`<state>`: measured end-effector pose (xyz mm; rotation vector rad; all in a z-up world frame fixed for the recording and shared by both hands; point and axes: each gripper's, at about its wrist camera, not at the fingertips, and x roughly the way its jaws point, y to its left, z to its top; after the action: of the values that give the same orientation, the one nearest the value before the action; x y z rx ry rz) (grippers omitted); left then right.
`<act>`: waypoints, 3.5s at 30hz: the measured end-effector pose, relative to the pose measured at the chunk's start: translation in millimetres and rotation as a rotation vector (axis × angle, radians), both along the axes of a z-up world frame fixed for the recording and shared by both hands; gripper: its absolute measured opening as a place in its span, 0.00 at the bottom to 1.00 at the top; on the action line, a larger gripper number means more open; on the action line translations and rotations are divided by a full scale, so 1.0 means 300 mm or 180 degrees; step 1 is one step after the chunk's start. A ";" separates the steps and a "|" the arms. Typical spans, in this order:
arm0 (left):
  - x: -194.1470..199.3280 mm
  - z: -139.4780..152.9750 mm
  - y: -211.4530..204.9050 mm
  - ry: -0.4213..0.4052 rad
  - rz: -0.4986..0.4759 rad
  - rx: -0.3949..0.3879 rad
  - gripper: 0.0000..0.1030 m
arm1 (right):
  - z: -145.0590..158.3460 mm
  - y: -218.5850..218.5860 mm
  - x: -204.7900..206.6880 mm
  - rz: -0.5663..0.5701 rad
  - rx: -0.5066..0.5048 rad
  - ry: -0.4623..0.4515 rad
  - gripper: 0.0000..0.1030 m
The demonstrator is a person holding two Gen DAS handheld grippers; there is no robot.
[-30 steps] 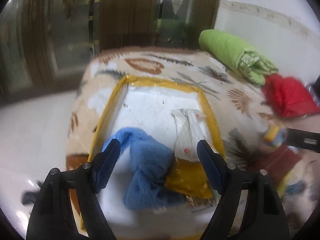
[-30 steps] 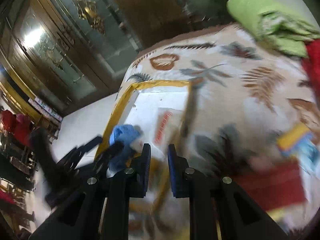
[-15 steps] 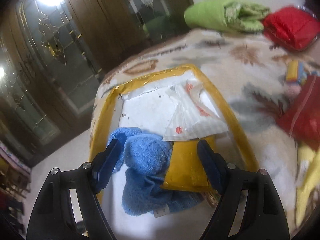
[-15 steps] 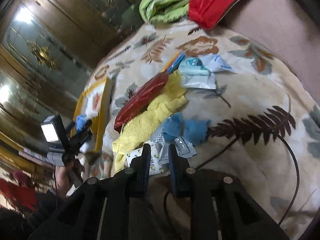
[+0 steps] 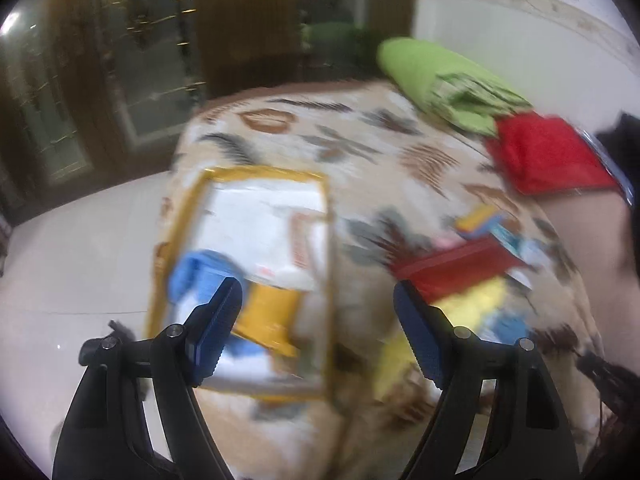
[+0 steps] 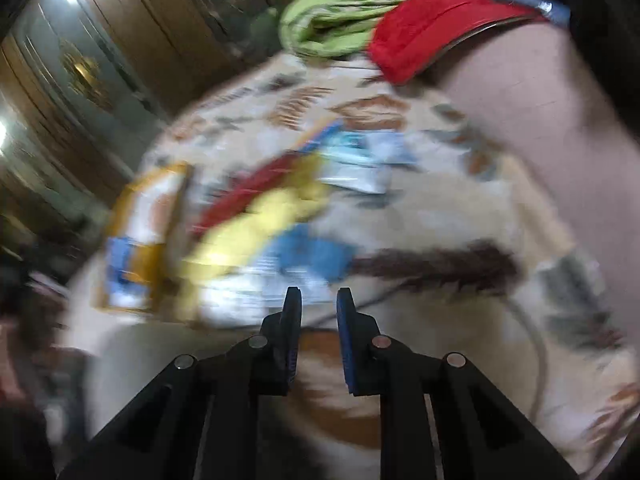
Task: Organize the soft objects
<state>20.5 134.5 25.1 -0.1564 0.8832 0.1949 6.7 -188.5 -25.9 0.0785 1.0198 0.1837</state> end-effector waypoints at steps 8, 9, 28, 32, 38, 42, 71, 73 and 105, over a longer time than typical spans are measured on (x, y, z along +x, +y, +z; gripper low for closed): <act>-0.084 -0.015 -0.158 -0.0113 0.0212 -0.0186 0.77 | -0.302 -0.123 -0.053 -0.0588 -0.0095 0.0080 0.24; -0.075 -0.033 -0.168 -0.0066 0.0196 -0.0189 0.77 | -0.305 -0.098 -0.069 -0.0543 -0.0138 -0.0146 0.35; -0.046 -0.019 -0.150 0.0042 0.0542 -0.0373 0.77 | -0.354 0.068 -0.031 -0.0187 -0.0706 -0.0289 1.00; -0.077 0.102 -0.172 -0.0337 0.0756 -0.0196 0.77 | -0.352 0.071 -0.042 -0.0188 -0.0702 -0.0293 1.00; -0.096 0.181 -0.290 -0.0182 0.0594 0.0513 0.77 | -0.355 0.073 -0.032 -0.0190 -0.0713 -0.0292 1.00; -0.113 0.205 -0.352 -0.0282 0.1145 0.1349 0.79 | -0.354 0.073 -0.035 -0.0192 -0.0712 -0.0291 1.00; -0.275 0.271 -0.031 -0.1431 0.0516 -0.0826 0.82 | -0.354 0.071 -0.034 -0.0185 -0.0710 -0.0291 1.00; -0.286 0.266 -0.038 -0.1470 0.0406 -0.0829 0.82 | -0.354 0.072 -0.034 -0.0184 -0.0710 -0.0291 1.00; -0.273 0.169 0.017 -0.1353 0.0092 -0.1104 0.82 | -0.302 0.270 0.234 0.2435 -0.0510 0.1177 0.91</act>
<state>-61.5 139.6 75.7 -0.5147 0.4843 0.0296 77.1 -107.5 -116.4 -0.4464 1.3938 0.8041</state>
